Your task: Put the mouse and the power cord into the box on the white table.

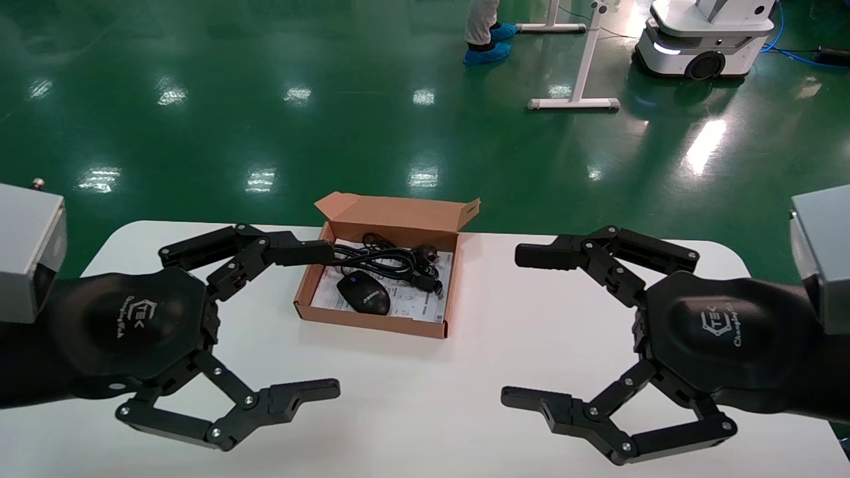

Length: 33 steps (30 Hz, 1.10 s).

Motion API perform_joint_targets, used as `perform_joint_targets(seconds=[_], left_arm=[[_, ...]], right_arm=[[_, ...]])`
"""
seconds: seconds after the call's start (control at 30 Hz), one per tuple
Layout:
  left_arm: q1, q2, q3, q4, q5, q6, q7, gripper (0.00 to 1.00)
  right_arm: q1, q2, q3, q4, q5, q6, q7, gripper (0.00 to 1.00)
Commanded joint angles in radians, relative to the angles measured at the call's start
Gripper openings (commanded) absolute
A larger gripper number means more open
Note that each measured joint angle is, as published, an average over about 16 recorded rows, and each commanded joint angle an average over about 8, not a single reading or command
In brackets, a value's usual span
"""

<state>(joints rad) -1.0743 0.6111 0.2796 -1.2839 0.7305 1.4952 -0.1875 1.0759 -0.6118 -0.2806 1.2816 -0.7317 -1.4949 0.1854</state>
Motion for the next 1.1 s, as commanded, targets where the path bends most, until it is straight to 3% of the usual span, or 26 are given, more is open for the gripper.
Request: perform_joint_targets(seconds=[0.03, 1.1], left_arm=[[0.000, 0.000, 0.000, 0.000, 0.000, 0.000, 0.000, 1.00], [0.000, 0.000, 0.000, 0.000, 0.000, 0.000, 0.000, 1.00]], right_arm=[[0.000, 0.000, 0.000, 0.000, 0.000, 0.000, 0.000, 1.00], [0.000, 0.000, 0.000, 0.000, 0.000, 0.000, 0.000, 1.00]])
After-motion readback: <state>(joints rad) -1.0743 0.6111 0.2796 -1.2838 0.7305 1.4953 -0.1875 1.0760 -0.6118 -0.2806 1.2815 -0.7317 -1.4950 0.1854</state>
